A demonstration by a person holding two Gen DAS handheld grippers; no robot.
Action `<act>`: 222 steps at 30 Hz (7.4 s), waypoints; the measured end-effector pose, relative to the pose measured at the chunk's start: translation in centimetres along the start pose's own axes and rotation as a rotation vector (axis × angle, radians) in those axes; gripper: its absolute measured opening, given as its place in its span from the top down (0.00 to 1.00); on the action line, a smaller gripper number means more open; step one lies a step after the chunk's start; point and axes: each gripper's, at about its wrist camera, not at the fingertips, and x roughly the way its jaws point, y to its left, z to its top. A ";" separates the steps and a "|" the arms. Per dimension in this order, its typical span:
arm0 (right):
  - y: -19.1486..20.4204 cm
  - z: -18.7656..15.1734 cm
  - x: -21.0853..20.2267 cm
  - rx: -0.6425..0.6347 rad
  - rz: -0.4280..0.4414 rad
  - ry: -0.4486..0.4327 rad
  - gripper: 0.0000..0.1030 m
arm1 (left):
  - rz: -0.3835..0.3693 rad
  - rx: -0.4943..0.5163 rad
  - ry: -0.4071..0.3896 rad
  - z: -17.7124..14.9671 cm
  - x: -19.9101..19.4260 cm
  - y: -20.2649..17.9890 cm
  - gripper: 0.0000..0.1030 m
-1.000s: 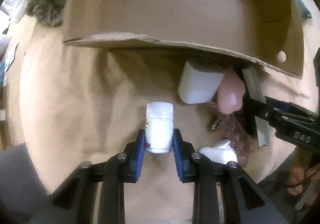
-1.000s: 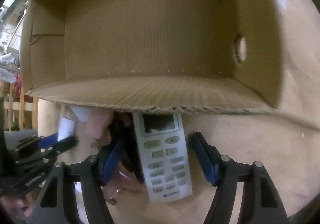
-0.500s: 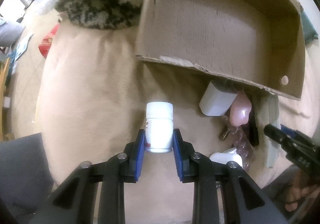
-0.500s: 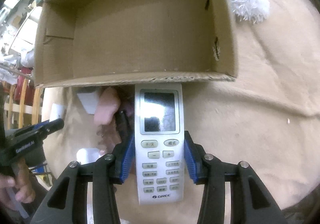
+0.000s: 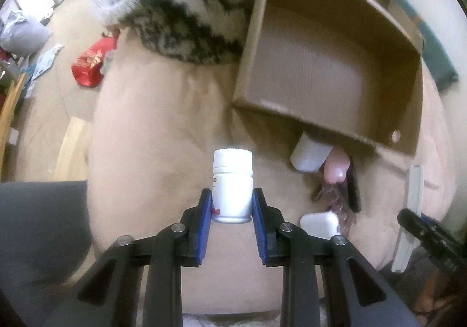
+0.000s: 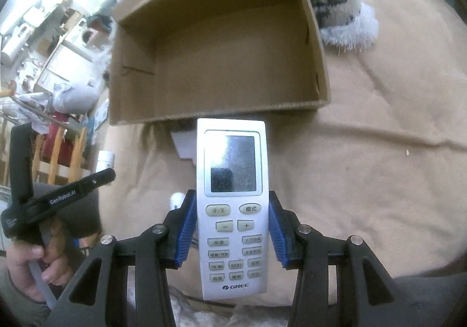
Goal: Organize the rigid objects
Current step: 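Carry the pill bottle and remote into the box and release both, then withdraw both open tools from the box back toward the items, then grasp the white mouse with the left tool while the right tool grasps the black flashlight, then lower the mouse and flashlight into the box and open both tools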
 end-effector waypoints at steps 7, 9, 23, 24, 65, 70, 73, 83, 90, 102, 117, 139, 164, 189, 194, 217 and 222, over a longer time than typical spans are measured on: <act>0.8 2.5 -3.0 -0.025 0.023 -0.090 0.53 | -0.026 -0.007 -0.095 2.4 -3.1 -1.8 0.76; 1.4 3.5 -3.8 -0.042 0.034 -0.120 0.53 | -0.033 0.016 -0.117 3.2 -3.7 -2.9 0.76; 1.6 10.5 -1.8 -0.086 0.054 -0.191 0.53 | -0.008 0.131 -0.164 9.0 -0.4 -8.6 0.76; 1.5 10.9 -1.2 -0.088 0.049 -0.187 0.53 | -0.014 0.127 -0.157 9.4 0.4 -8.9 0.76; -0.5 13.4 7.3 -0.071 -0.060 -0.098 0.53 | 0.049 0.173 -0.091 10.1 10.4 -12.6 0.77; -0.5 13.6 6.5 -0.059 -0.024 -0.123 0.43 | 0.052 0.188 -0.100 9.5 9.7 -13.1 0.76; -0.5 13.8 5.9 -0.049 0.011 -0.140 0.35 | 0.049 0.198 -0.112 9.5 9.1 -12.8 0.65; 0.2 14.3 5.0 -0.060 0.023 -0.177 0.27 | 0.062 0.227 -0.163 8.5 6.9 -13.9 0.32; 0.4 14.1 4.5 -0.064 0.010 -0.185 0.27 | 0.065 0.199 -0.167 8.6 5.6 -12.4 0.32; -0.1 12.4 2.2 -0.026 0.002 -0.218 0.27 | 0.052 0.202 -0.208 8.1 1.9 -10.6 0.32; 0.4 7.4 -0.4 -0.048 -0.002 -0.210 0.27 | 0.035 0.119 -0.200 5.5 0.3 -6.1 0.32; -0.2 0.4 -1.1 0.024 0.000 -0.165 0.27 | 0.023 0.039 -0.157 0.3 -0.3 -3.1 0.32; -2.5 2.2 7.2 0.086 -0.099 0.084 0.50 | -0.108 0.208 0.041 -2.5 3.9 -9.0 0.32; -1.9 2.8 9.7 0.007 -0.111 0.148 0.67 | 0.031 0.230 0.148 -1.8 7.2 -6.6 0.82; -0.7 2.9 11.3 -0.067 -0.171 0.153 0.73 | 0.068 0.258 0.143 -1.6 9.0 -7.7 0.82; -0.7 0.8 1.4 -0.013 -0.138 -0.097 0.80 | 0.110 0.145 0.018 -2.1 5.9 -5.2 0.82; -0.1 0.0 -0.6 -0.010 -0.104 -0.131 0.80 | 0.109 0.133 -0.023 -2.0 3.9 -4.8 0.82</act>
